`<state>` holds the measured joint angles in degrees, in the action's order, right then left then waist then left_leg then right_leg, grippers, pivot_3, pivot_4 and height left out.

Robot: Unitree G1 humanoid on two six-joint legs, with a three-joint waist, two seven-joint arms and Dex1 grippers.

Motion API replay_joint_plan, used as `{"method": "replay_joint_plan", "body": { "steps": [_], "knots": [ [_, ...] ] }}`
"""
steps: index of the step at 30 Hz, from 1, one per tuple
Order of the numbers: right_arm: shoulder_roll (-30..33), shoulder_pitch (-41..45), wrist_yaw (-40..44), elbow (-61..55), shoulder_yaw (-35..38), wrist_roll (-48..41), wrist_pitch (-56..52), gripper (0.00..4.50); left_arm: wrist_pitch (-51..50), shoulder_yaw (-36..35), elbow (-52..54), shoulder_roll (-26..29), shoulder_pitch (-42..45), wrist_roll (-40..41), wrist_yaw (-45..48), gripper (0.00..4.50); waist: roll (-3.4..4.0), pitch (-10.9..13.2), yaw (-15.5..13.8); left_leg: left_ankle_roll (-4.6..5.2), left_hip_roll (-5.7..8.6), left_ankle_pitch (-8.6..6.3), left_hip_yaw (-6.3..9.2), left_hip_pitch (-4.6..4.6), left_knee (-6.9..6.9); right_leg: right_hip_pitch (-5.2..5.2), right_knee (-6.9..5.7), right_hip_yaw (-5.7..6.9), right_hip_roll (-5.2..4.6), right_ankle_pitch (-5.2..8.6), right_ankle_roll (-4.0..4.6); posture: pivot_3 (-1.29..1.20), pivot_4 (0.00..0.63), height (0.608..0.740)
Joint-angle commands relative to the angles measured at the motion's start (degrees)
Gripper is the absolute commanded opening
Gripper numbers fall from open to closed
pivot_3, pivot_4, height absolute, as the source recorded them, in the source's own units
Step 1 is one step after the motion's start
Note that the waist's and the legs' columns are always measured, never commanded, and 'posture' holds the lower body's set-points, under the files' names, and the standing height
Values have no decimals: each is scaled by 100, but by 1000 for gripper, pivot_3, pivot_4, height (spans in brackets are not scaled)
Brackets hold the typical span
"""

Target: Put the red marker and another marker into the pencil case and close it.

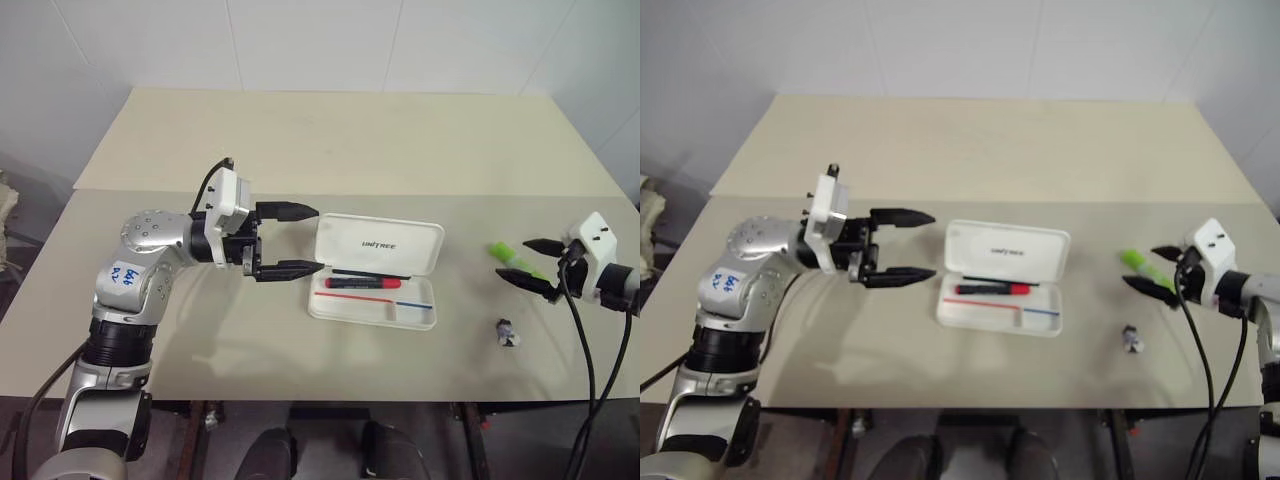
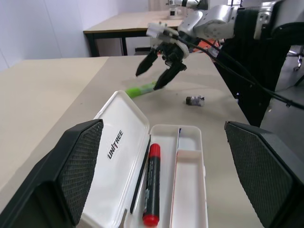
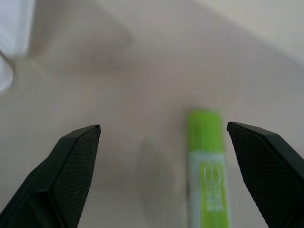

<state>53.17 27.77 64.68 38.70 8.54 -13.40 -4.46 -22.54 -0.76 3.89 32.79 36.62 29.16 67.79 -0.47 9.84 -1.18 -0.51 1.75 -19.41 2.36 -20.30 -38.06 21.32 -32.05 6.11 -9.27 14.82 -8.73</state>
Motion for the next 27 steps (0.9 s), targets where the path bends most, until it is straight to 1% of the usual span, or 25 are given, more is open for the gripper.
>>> {"method": "replay_joint_plan", "body": {
  "steps": [1, 7, 11, 13, 14, 15, 17, 18, 20, 23, 24, 27],
  "knots": [
    [-36, 393, 96, 826, -100, 266, 587, 4500, -29, -167, 242, 155, -19, 183, 29, 4388, 0, 0, 6, 0, 0, 0, 0, 0, -1, 0, 1, 0, 0, 0, 0, 0, 150, 740],
    [-157, 1047, -205, 2245, -265, 730, 1155, 4500, -110, -213, 394, 279, -102, 223, -14, 4388, 1, 0, 28, -1, -1, 0, 1, -1, 0, 0, 2, 0, 0, 0, 0, 0, 150, 740],
    [-169, 1256, -391, 2779, -303, 912, 1152, 4500, -179, -231, 498, 324, -154, 249, -60, 4388, 0, 0, 53, -2, -1, 0, 1, 2, -2, -7, 5, -1, 0, 0, 0, 0, 150, 740],
    [-135, 1265, -330, 2988, -348, 979, 1054, 4500, -203, -231, 523, 343, -155, 253, -64, 4388, 0, 0, 46, -2, -1, 0, 3, 7, -3, -18, 7, -1, 0, 0, 0, 0, 150, 740],
    [-114, 1261, -263, 3062, -371, 1000, 984, 4120, -212, -230, 533, 350, -152, 254, -68, 4414, 0, 0, 42, -2, -2, 0, 6, 12, -4, -26, 8, 0, 0, 0, 0, 0, 150, 740],
    [-100, 1261, -217, 3110, -387, 1012, 939, 3921, -218, -229, 540, 355, -150, 256, -72, 4414, 0, 0, 37, -2, -2, 0, 7, 16, -7, -34, 10, 1, 0, 0, 0, 0, 150, 740],
    [-81, 1245, 63, 3138, -364, 938, 827, 3298, -224, -233, 549, 376, -145, 257, -71, 4414, 0, 0, 21, -2, -1, 0, 11, 23, -13, -54, 17, 1, 0, -1, -1, 0, 150, 740],
    [-77, 1241, 177, 3137, -341, 900, 788, 2889, -225, -236, 552, 386, -144, 257, -70, 4414, 0, 0, 12, -3, -1, -1, 15, 25, -16, -63, 21, 0, 0, -2, -3, 0, 150, 740],
    [-75, 1236, 339, 3116, -313, 863, 731, 2282, -224, -236, 558, 406, -146, 261, -73, 4414, 0, 0, -5, -3, 0, -1, 20, 24, -17, -64, 22, 0, -1, -2, -4, 0, 150, 740],
    [-92, 1210, 472, 3045, -339, 890, 692, 1187, -216, -218, 566, 405, -146, 258, -78, 4414, 0, 0, 5, -4, -5, -1, 25, 24, -12, -61, 22, 0, 4, -2, -3, 0, 150, 740],
    [-114, 1197, 487, 3002, -354, 903, 732, 1087, -204, -206, 552, 398, -139, 250, -68, 4414, 0, 0, 10, -5, -8, -1, 24, 23, -10, -60, 22, 1, 7, -1, -2, 0, 150, 740],
    [-197, 1181, 543, 2828, -369, 895, 919, 1088, -140, -156, 477, 363, -98, 205, -26, 4414, 0, 0, 25, -9, -16, -3, 24, 23, -6, -57, 23, 2, 14, 0, -1, 0, 150, 740]
  ]
}}
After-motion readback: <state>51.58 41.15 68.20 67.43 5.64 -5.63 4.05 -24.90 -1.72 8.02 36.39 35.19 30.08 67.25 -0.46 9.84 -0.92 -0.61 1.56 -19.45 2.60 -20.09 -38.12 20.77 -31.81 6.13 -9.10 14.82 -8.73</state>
